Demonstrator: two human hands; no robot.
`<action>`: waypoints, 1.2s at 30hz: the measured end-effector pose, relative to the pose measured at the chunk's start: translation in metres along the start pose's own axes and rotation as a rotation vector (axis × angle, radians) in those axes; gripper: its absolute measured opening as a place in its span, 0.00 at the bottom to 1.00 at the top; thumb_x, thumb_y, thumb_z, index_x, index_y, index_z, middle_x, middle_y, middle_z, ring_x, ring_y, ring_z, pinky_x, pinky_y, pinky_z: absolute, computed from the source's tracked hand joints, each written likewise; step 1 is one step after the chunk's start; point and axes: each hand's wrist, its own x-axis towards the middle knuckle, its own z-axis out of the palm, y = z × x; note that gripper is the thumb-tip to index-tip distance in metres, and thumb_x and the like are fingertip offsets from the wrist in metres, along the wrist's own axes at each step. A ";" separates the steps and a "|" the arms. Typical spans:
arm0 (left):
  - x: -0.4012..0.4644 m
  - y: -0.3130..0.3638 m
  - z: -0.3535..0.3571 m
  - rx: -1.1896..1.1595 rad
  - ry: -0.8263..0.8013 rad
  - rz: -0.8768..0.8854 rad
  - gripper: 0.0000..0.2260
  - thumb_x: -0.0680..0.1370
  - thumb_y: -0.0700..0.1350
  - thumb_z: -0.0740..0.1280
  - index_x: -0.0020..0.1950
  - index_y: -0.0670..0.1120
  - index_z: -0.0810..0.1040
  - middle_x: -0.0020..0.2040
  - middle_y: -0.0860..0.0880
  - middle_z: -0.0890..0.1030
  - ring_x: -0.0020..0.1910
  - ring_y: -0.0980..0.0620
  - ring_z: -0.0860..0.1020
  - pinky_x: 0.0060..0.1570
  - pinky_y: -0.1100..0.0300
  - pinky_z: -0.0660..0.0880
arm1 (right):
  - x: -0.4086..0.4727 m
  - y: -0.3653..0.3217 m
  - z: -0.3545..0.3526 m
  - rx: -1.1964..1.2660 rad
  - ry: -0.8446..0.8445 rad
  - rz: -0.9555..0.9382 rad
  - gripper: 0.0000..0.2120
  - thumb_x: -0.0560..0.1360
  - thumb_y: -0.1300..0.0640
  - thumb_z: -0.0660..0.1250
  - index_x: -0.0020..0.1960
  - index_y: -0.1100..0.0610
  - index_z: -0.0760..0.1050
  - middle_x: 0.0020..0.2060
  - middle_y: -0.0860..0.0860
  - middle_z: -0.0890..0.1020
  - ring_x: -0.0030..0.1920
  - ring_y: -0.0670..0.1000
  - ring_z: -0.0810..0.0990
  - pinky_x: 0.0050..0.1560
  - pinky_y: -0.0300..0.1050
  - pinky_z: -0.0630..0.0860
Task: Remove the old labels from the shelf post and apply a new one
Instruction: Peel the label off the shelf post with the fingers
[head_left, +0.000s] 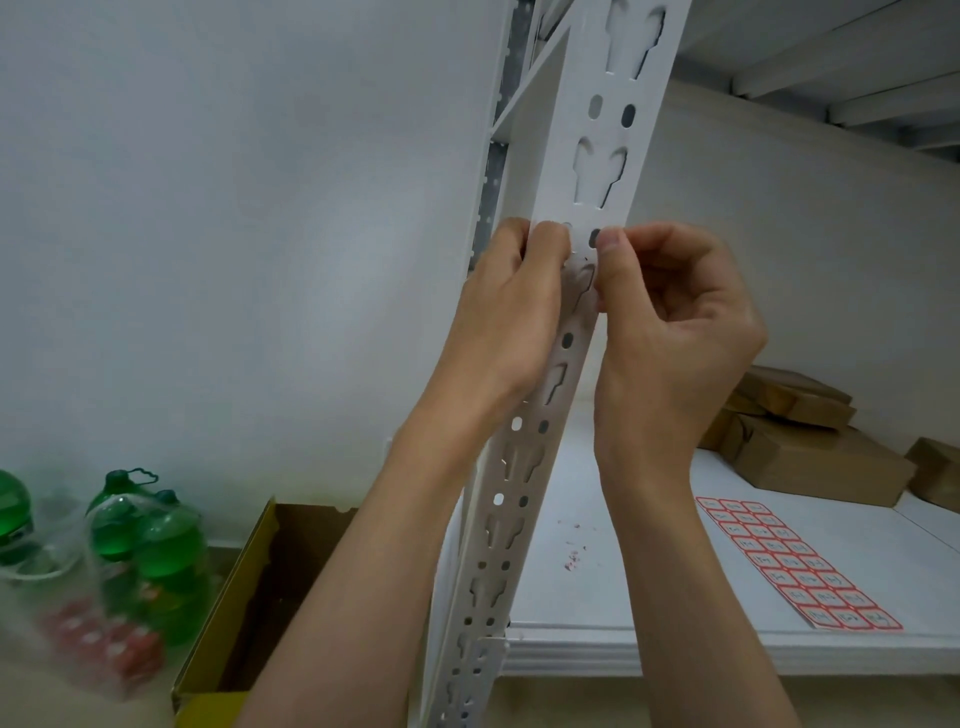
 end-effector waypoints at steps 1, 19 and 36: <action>0.000 0.002 0.003 -0.024 0.020 -0.019 0.13 0.84 0.48 0.54 0.39 0.50 0.66 0.38 0.53 0.70 0.34 0.58 0.68 0.35 0.63 0.66 | 0.000 -0.001 0.000 0.007 -0.001 0.007 0.02 0.77 0.62 0.71 0.47 0.58 0.78 0.40 0.50 0.82 0.41 0.49 0.83 0.46 0.44 0.81; -0.002 0.001 0.005 -0.091 -0.008 -0.071 0.14 0.74 0.55 0.51 0.44 0.46 0.67 0.43 0.45 0.71 0.42 0.48 0.69 0.44 0.48 0.69 | -0.001 -0.001 0.002 0.073 -0.005 0.142 0.10 0.76 0.66 0.68 0.42 0.54 0.72 0.35 0.49 0.75 0.35 0.48 0.73 0.39 0.42 0.75; 0.003 -0.005 0.006 -0.037 0.055 -0.067 0.11 0.84 0.46 0.51 0.45 0.46 0.67 0.44 0.49 0.71 0.43 0.53 0.69 0.44 0.59 0.68 | -0.001 0.000 0.004 0.092 0.009 0.162 0.10 0.76 0.66 0.68 0.42 0.54 0.72 0.35 0.48 0.75 0.35 0.48 0.72 0.39 0.42 0.73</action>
